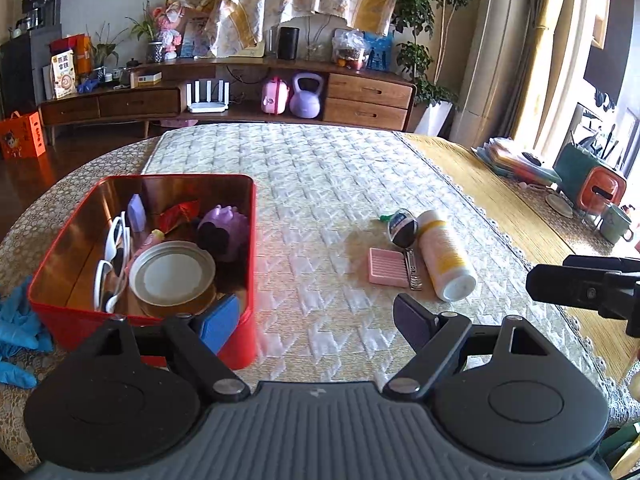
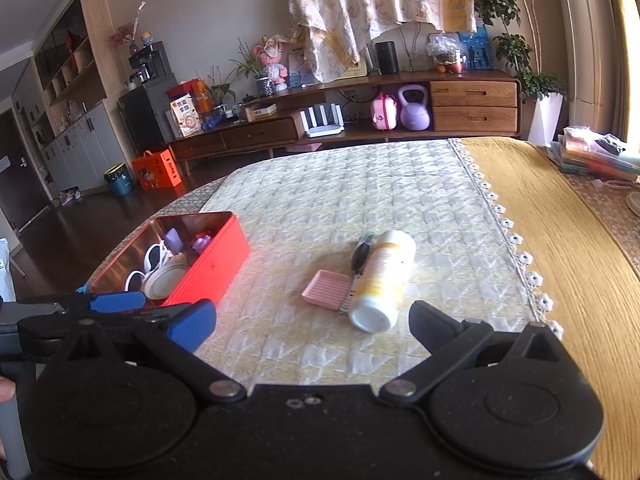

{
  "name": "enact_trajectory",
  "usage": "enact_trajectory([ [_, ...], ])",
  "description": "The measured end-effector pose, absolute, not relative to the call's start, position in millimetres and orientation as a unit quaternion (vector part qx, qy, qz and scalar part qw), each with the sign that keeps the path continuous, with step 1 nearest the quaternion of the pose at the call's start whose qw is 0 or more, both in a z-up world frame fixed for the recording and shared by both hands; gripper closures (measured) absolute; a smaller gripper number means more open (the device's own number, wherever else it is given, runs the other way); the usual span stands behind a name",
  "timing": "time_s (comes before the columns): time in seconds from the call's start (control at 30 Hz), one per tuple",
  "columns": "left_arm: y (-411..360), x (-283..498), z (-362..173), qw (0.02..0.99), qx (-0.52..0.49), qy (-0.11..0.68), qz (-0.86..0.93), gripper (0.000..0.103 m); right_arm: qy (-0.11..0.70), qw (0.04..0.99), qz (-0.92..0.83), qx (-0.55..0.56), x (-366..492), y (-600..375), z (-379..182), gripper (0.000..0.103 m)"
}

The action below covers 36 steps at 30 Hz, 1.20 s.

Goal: Organize rigid objects
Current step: 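Withdraw both grippers from the red tin toward the remaining items, then grasp the white yellow-banded bottle with the right gripper while the left approaches the pink ridged block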

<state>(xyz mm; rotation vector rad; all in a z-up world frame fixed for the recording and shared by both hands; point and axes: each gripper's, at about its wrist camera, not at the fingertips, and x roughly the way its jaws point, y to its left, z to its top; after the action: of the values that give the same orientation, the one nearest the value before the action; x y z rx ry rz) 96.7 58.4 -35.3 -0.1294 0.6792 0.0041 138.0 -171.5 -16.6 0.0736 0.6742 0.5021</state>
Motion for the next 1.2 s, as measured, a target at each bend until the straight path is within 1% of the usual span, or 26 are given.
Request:
enact_trajectory([
  [0.4,11,138,-63,0.936,-0.017,0.352,-0.026,0.019,0.36,0.915,0.179,0.043,170,-206,-36,0.0],
  [0.77,2,170,-83,0.933,0.0,0.358,-0.028,0.019,0.368,0.91,0.188,0.036,198,-197,-44,0.001],
  [1.13,0,193,-104,0.93,0.01,0.367,-0.023,0.019,0.385,0.902,0.196,0.028,217,-184,-61,0.01],
  [1.2,2,195,-106,0.93,0.009,0.367,-0.02,0.019,0.387,0.9,0.196,0.027,221,-182,-63,0.013],
])
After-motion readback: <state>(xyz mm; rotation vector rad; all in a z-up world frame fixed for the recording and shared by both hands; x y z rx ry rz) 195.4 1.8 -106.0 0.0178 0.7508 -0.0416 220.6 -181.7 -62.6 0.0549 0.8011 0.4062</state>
